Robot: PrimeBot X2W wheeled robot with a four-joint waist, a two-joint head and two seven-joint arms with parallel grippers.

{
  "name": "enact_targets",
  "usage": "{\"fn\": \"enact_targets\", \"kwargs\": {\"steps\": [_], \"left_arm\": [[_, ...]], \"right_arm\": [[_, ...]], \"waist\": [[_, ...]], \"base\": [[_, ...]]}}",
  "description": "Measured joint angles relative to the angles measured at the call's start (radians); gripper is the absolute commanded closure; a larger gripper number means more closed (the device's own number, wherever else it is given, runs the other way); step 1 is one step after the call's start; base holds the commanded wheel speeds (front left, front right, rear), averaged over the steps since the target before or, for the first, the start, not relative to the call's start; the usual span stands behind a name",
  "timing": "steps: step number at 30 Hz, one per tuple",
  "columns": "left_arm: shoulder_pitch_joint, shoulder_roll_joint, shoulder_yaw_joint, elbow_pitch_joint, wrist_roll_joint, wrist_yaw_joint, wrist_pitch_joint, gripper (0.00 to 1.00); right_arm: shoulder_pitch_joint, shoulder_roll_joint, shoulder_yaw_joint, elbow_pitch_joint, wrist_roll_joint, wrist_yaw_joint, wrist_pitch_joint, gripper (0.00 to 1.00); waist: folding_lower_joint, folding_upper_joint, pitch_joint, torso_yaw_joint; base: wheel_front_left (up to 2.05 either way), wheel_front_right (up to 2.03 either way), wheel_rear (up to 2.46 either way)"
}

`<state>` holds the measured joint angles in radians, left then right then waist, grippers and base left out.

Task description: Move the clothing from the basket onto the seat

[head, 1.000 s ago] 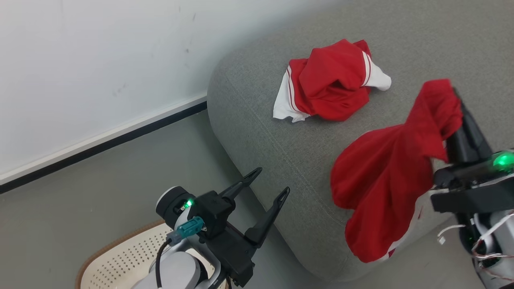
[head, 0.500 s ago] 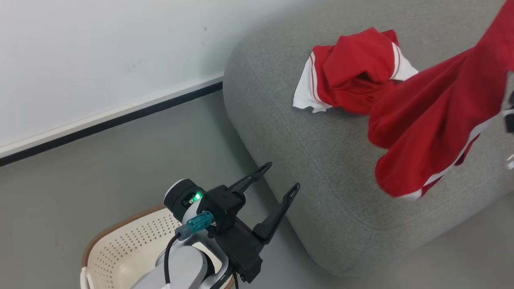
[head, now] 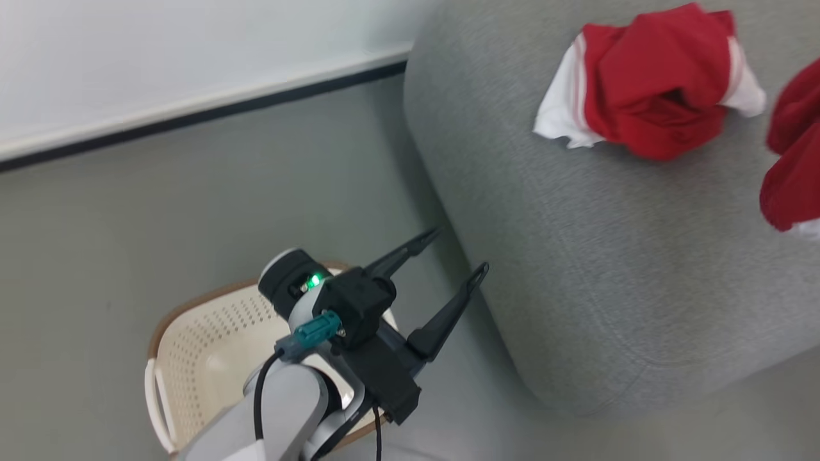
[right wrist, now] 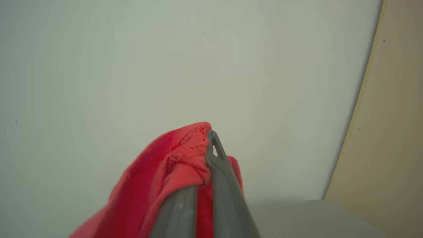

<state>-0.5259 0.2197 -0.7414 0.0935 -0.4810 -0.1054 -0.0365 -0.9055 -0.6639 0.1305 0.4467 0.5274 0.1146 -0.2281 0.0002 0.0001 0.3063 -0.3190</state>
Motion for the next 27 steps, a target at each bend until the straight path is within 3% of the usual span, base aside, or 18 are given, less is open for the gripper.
{"fn": "enact_targets", "kwargs": {"steps": [8, 13, 16, 19, 21, 22, 23, 26, 27], "left_arm": [[-0.062, 0.002, 0.013, -0.023, 0.008, 0.0, 0.014, 0.0], [-0.081, 0.012, 0.024, -0.025, 0.008, -0.001, 0.014, 0.0], [-0.089, 0.014, 0.03, -0.016, 0.008, -0.001, 0.011, 0.0], [-0.09, 0.019, 0.036, 0.0, 0.007, -0.002, 0.004, 0.0], [-0.09, 0.023, 0.042, 0.009, 0.007, -0.002, -0.002, 0.0], [-0.09, 0.024, 0.044, 0.012, 0.007, -0.002, -0.005, 0.0], [-0.09, 0.026, 0.047, 0.015, 0.005, -0.002, -0.011, 0.0], [-0.087, 0.03, 0.054, 0.022, 0.002, -0.002, -0.023, 0.0], [-0.086, 0.031, 0.055, 0.025, -0.001, -0.002, -0.027, 0.0]], "right_arm": [[-0.096, -0.026, 0.032, 0.177, -0.037, -0.001, 0.061, 1.0], [-0.15, -0.024, 0.059, 0.275, -0.087, -0.037, 0.108, 1.0], [-0.152, -0.001, 0.107, 0.34, -0.109, -0.051, 0.151, 1.0], [-0.152, 0.036, 0.154, 0.412, -0.131, -0.044, 0.202, 1.0], [-0.152, 0.046, 0.169, 0.448, -0.144, -0.042, 0.223, 0.87], [-0.152, 0.047, 0.173, 0.468, -0.144, -0.042, 0.242, 0.87], [-0.152, 0.046, 0.18, 0.485, -0.147, -0.041, 0.255, 0.77], [-0.159, 0.055, 0.198, 0.542, -0.157, -0.037, 0.309, 0.09], [-0.161, 0.059, 0.203, 0.55, -0.157, -0.035, 0.318, 0.0]], "waist": [[0.0, 0.0, 0.09, 0.072], [0.0, 0.0, 0.142, 0.122], [0.0001, 0.0001, 0.167, 0.151], [0.0, 0.0001, 0.185, 0.177], [0.0001, 0.0001, 0.191, 0.19], [0.0001, 0.0001, 0.193, 0.195], [0.0, 0.0001, 0.193, 0.198], [-0.0002, 0.0, 0.182, 0.196], [-0.0002, 0.0001, 0.178, 0.194]], "base": [[0.0, 0.0, 0.0], [0.0, 0.0, 0.0], [0.0, 0.0, 0.0], [0.0, 0.0, 0.0], [0.0, 0.0, 0.0], [0.0, 0.0, 0.0], [0.0, 0.0, 0.0], [0.0, 0.0, 0.0], [0.0, 0.0, 0.0]]}}
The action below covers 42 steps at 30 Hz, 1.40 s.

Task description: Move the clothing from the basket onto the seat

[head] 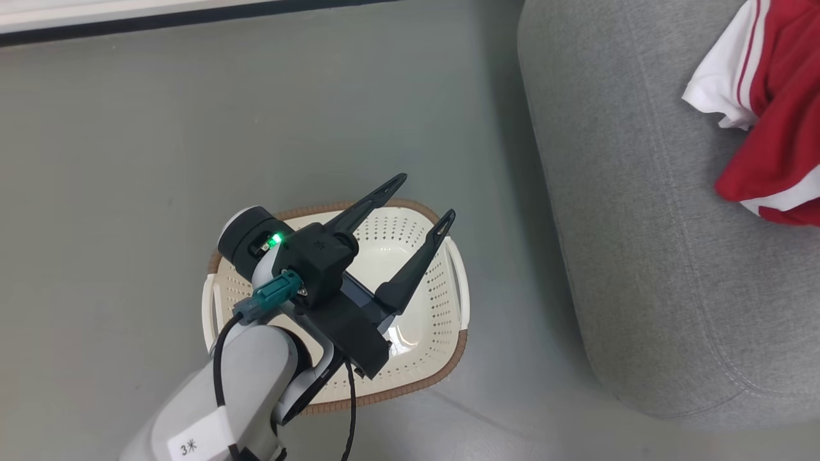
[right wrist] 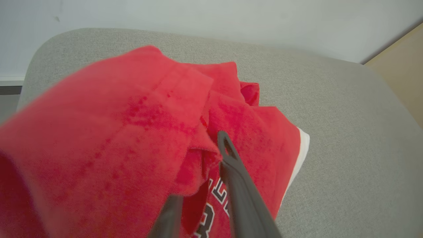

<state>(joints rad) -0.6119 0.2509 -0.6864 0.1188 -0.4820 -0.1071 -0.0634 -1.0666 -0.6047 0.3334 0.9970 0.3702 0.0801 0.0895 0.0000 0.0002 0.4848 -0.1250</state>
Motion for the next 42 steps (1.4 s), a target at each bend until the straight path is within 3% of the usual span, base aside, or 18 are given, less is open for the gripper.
{"fn": "enact_targets", "kwargs": {"steps": [13, 20, 31, 42], "left_arm": [[0.021, -0.001, 0.014, 0.06, -0.015, 0.0, -0.041, 0.0], [0.071, 0.006, 0.031, 0.099, -0.027, 0.001, -0.072, 0.0], [0.152, 0.0, 0.06, 0.141, -0.069, 0.022, -0.122, 0.0], [0.254, 0.015, 0.155, 0.157, -0.093, 0.114, -0.155, 0.0]], "right_arm": [[-0.025, 0.021, 0.086, 0.05, -0.023, 0.043, 0.042, 0.0], [0.006, 0.016, 0.149, 0.047, -0.038, 0.045, 0.049, 0.0], [0.154, -0.011, 0.264, -0.182, 0.024, 0.045, -0.147, 0.0], [0.391, -0.037, 0.258, -0.455, 0.133, 0.045, -0.311, 0.0]], "waist": [[0.0, -0.0002, -0.072, -0.033], [0.0, -0.0002, -0.142, -0.055], [-0.0002, -0.0003, -0.278, -0.084], [-0.0003, -0.0004, -0.409, -0.062]], "base": [[0.0, 0.0, 0.0], [0.0, 0.0, 0.0], [0.0, 0.0, 0.0], [0.0, 0.0, 0.0]]}}
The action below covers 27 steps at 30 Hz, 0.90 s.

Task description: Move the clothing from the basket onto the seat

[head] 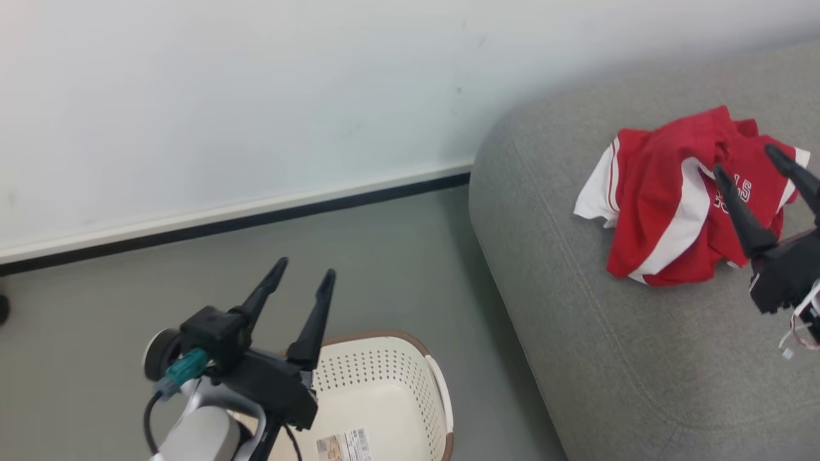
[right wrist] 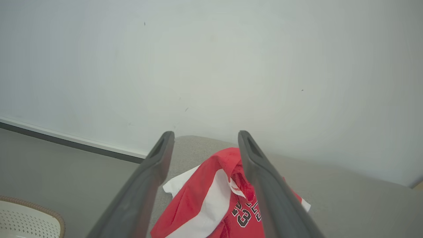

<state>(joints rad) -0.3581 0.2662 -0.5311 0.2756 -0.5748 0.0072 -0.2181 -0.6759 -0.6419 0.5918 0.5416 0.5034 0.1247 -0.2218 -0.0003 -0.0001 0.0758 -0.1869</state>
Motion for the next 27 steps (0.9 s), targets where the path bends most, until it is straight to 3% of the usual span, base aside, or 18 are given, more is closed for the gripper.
{"fn": "enact_targets", "kwargs": {"steps": [6, 17, 24, 27], "left_arm": [[0.051, 0.023, 0.044, -0.006, -0.008, 0.039, -0.008, 0.0], [0.137, 0.04, 0.112, -0.049, -0.035, 0.082, -0.021, 0.0], [0.193, 0.04, 0.165, -0.055, -0.036, 0.099, -0.03, 0.0], [0.21, 0.04, 0.179, -0.057, -0.03, 0.1, -0.031, 0.0]], "right_arm": [[0.095, -0.008, -0.036, -0.111, 0.018, -0.008, -0.01, 0.0], [0.337, 0.008, -0.098, -0.344, 0.075, -0.135, -0.026, 0.0], [0.438, 0.064, -0.109, -0.418, 0.078, -0.197, -0.028, 0.0], [0.483, 0.088, -0.109, -0.431, 0.078, -0.208, -0.028, 0.0]], "waist": [[0.0, 0.0, -0.04, 0.033], [0.0002, 0.0, -0.089, 0.121], [0.0002, 0.0001, -0.096, 0.169], [0.0003, 0.0001, -0.097, 0.185]], "base": [[0.0, 0.0, 0.0], [0.0, 0.0, 0.0], [0.0, 0.0, 0.0], [0.0, 0.0, 0.0]]}}
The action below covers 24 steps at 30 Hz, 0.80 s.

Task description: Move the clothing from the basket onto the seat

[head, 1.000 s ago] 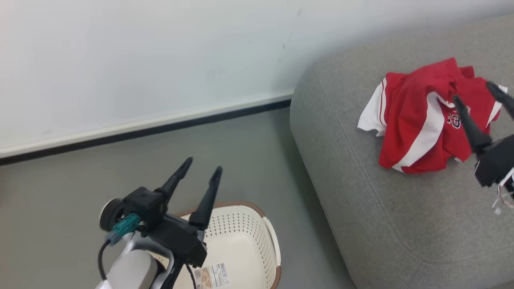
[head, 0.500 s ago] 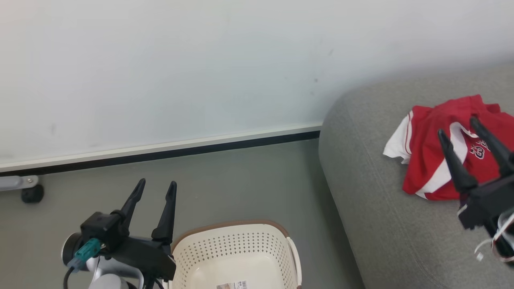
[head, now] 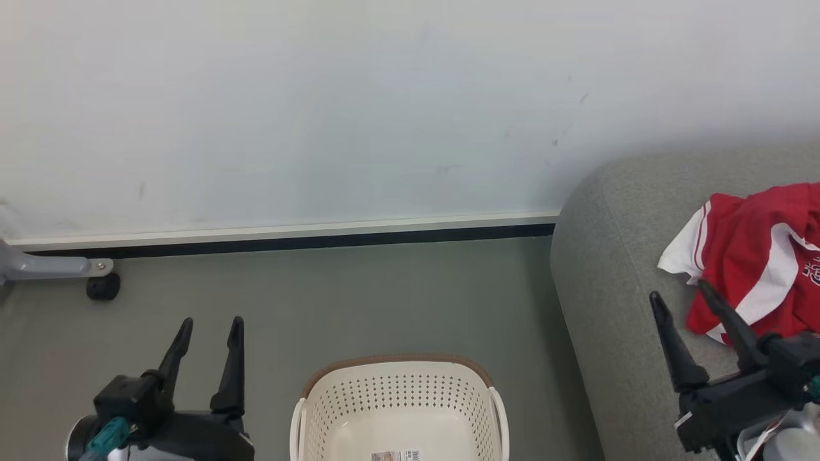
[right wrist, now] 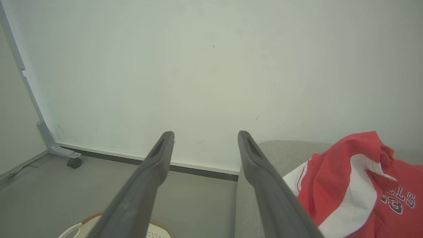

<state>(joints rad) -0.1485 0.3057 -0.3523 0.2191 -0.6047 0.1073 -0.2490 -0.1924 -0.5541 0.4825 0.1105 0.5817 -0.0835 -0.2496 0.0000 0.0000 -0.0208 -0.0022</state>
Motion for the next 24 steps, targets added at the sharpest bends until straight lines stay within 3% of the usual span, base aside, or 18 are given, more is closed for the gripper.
{"fn": "enact_targets", "kwargs": {"steps": [9, 24], "left_arm": [[0.051, 0.003, 0.022, -0.003, 0.061, 0.008, -0.001, 0.0], [0.056, -0.01, 0.049, 0.0, 0.116, 0.009, -0.001, 0.0]], "right_arm": [[0.07, 0.067, -0.026, -0.036, -0.018, -0.022, 0.0, 0.0], [0.101, 0.094, -0.106, -0.073, -0.069, -0.031, 0.0, 0.0]], "waist": [[0.0, 0.0, 0.005, 0.014], [0.0, 0.0, 0.015, 0.011]], "base": [[0.0, 0.0, 0.0], [0.0, 0.0, 0.0]]}}
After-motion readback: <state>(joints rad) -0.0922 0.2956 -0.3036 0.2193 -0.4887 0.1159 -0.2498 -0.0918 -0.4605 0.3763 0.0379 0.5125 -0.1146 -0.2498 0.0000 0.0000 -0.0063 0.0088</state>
